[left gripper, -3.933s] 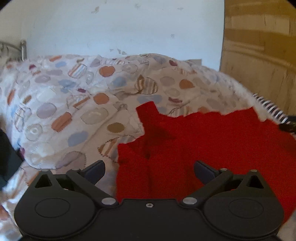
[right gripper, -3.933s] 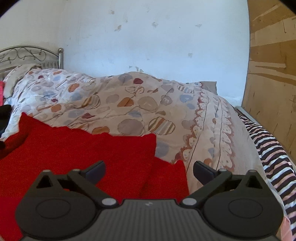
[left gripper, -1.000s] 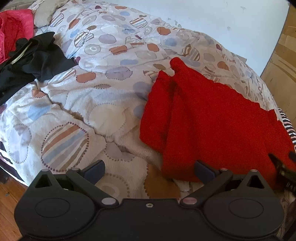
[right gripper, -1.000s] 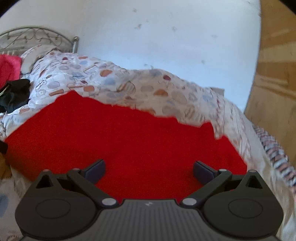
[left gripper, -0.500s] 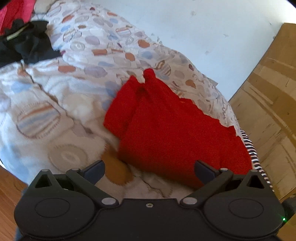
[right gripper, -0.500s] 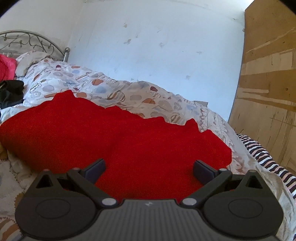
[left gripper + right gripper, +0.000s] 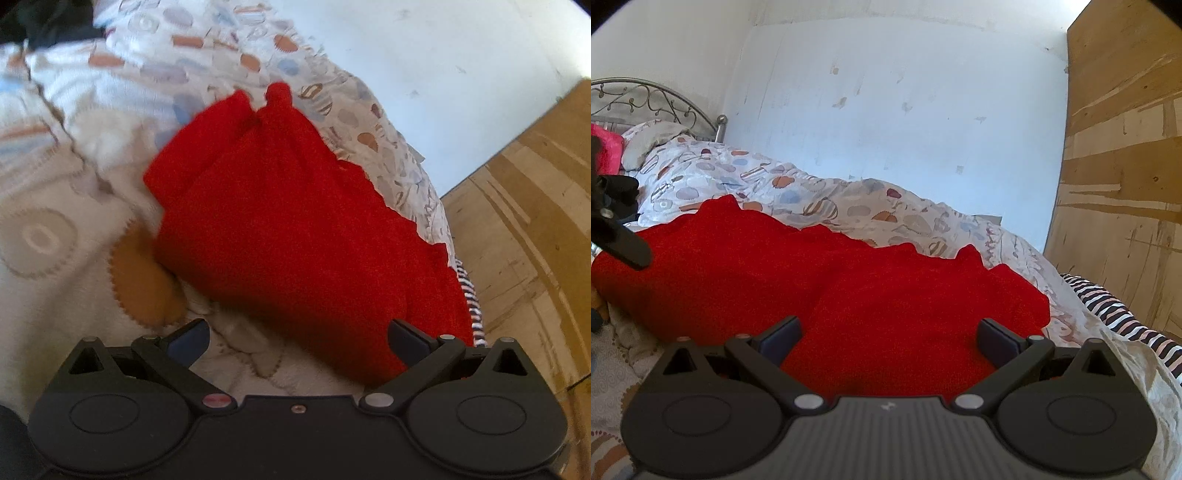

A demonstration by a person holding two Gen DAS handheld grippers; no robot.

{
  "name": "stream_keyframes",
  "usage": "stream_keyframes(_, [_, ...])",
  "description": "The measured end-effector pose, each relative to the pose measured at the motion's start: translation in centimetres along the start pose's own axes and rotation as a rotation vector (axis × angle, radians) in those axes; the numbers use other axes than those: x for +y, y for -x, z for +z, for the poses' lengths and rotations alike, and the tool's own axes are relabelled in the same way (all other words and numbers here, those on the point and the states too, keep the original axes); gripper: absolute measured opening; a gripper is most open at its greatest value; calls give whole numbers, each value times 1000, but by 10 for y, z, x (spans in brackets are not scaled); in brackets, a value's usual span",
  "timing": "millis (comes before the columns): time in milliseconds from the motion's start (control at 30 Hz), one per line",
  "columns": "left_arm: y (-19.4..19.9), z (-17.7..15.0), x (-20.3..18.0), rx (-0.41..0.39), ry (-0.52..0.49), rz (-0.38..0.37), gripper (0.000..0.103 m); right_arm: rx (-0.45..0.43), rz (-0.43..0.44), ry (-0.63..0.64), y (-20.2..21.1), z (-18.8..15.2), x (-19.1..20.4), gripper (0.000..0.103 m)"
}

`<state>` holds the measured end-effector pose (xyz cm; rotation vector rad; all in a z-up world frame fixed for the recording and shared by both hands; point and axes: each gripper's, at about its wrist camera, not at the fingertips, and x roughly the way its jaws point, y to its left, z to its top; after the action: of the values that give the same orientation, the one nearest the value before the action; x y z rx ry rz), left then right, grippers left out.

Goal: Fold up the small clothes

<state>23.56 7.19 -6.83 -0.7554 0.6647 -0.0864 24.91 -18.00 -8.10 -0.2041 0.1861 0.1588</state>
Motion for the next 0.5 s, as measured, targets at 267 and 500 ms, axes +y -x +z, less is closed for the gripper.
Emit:
stream_keyframes(267, [-20,13,-9,-75,0,22,102,-10,-5,3,0,-2,1,103])
stream_keyframes(500, [-22,23,11,-129,91,6,96,-20,-13,9,2,-4,4,103])
